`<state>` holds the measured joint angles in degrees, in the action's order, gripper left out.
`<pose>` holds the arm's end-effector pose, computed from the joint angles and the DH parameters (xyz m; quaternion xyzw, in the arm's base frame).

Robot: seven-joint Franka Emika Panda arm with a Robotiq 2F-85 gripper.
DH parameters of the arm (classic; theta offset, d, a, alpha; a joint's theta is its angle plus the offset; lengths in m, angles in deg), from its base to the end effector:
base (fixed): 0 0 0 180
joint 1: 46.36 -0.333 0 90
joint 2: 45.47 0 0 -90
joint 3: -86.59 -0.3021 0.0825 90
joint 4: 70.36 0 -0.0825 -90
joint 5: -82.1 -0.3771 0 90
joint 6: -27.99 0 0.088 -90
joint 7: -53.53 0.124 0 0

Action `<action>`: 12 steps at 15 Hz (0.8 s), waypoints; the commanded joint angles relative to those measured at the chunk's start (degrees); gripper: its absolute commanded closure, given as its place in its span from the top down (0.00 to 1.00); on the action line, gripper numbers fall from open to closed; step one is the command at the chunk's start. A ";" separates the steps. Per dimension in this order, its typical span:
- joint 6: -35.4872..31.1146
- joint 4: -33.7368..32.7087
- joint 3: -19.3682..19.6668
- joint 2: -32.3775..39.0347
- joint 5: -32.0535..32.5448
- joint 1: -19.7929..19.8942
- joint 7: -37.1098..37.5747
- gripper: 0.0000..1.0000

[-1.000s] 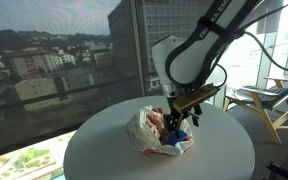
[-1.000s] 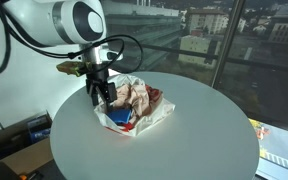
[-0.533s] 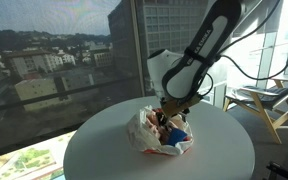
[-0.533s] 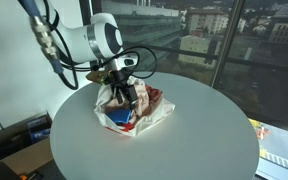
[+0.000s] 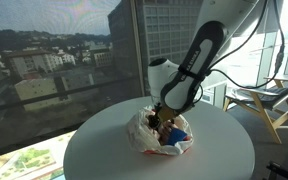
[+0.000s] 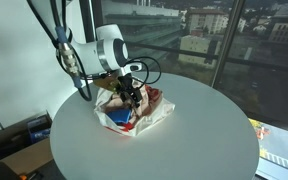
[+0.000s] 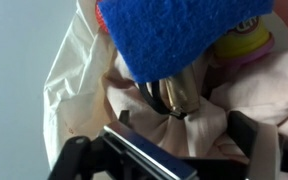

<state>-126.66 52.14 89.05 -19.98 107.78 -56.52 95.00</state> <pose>0.5673 0.0878 0.1798 0.9874 -0.0933 0.0983 0.0821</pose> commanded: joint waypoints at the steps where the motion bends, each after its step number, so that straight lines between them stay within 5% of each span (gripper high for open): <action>1: -4.21 1.61 2.55 -0.77 0.89 -3.12 -4.44 1.00; 7: -10.36 1.96 12.22 0.59 16.12 -10.92 -0.49 1.00; 10: -12.84 3.95 12.38 0.83 19.45 -10.52 -1.15 0.98; 11: -13.85 4.47 12.66 1.06 20.44 -10.61 -1.03 0.95; 12: -14.92 5.04 12.60 1.49 21.20 -10.40 -1.31 0.73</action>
<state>-137.50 55.43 100.57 -18.96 126.08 -66.56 93.56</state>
